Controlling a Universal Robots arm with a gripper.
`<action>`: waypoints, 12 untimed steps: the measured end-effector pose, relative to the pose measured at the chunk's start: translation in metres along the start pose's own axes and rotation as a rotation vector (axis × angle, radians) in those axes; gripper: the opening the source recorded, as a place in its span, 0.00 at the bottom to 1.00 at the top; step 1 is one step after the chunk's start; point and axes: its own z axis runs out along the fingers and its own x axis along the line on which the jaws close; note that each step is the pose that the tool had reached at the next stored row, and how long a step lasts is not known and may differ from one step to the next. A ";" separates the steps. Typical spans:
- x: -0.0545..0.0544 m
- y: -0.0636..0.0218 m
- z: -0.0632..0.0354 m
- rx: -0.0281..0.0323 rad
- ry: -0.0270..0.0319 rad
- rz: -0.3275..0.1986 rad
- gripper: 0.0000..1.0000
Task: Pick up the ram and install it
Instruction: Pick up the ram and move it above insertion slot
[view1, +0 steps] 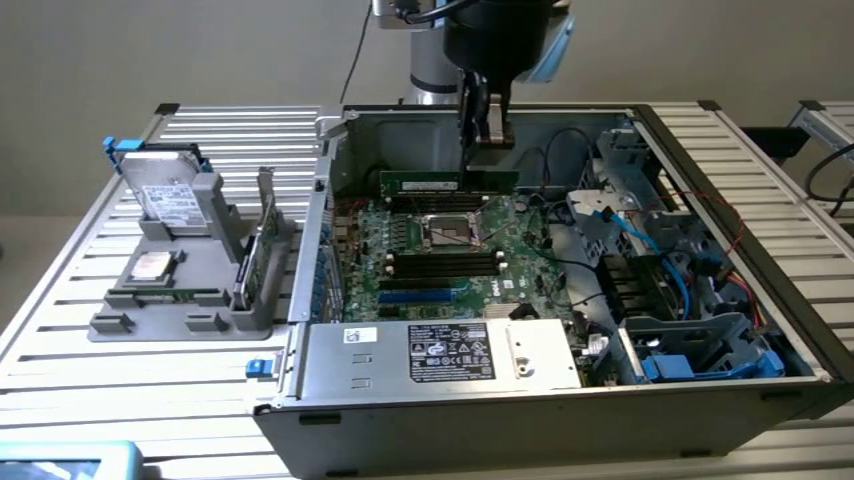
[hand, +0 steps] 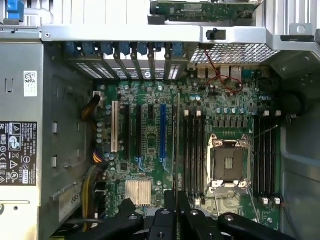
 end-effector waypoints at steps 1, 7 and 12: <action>-0.003 -0.0014 0.0003 0.0000 0.0000 0.000 0.14; -0.015 -0.0030 0.0015 0.0000 0.0000 0.000 0.14; -0.023 -0.0030 0.0055 0.0000 -0.0001 0.000 0.14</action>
